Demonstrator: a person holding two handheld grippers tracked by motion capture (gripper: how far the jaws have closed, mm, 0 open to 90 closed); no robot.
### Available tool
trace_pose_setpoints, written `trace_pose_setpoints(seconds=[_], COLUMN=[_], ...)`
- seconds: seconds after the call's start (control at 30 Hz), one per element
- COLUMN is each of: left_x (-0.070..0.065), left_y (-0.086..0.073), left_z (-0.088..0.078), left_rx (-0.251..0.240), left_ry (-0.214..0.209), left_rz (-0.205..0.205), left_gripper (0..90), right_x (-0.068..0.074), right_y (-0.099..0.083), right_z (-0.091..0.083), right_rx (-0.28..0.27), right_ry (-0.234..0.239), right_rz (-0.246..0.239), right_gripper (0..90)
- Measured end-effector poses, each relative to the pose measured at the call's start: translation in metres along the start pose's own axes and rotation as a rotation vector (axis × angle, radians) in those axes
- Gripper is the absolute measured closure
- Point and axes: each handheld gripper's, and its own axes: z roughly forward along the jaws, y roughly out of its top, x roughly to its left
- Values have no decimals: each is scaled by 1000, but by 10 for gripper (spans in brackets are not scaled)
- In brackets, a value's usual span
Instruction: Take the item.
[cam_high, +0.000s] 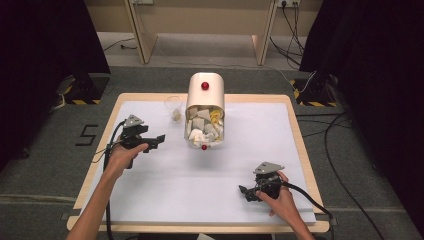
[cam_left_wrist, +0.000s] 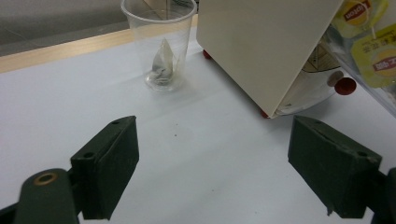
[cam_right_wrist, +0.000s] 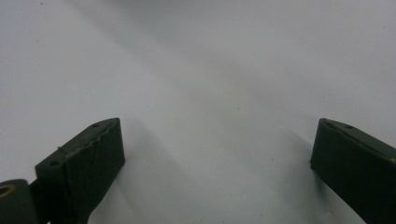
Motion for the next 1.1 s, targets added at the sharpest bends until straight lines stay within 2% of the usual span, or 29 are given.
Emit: trace_pose_setpoints(seconds=[0.47,0.83,1.1], left_x=[-11,-23,-31], left_y=[-16,-29,-40], left_z=[-8,-11,-11], left_rx=[-3,11,17], left_ry=[-14,-27,-43], left_rz=[5,47,51], left_gripper=[156,155,155], right_x=[0,0,0], right_y=[0,0,0], right_z=[0,0,0], right_rx=[0,0,0], right_ry=[0,0,0], right_rz=[0,0,0], right_gripper=[32,32,32])
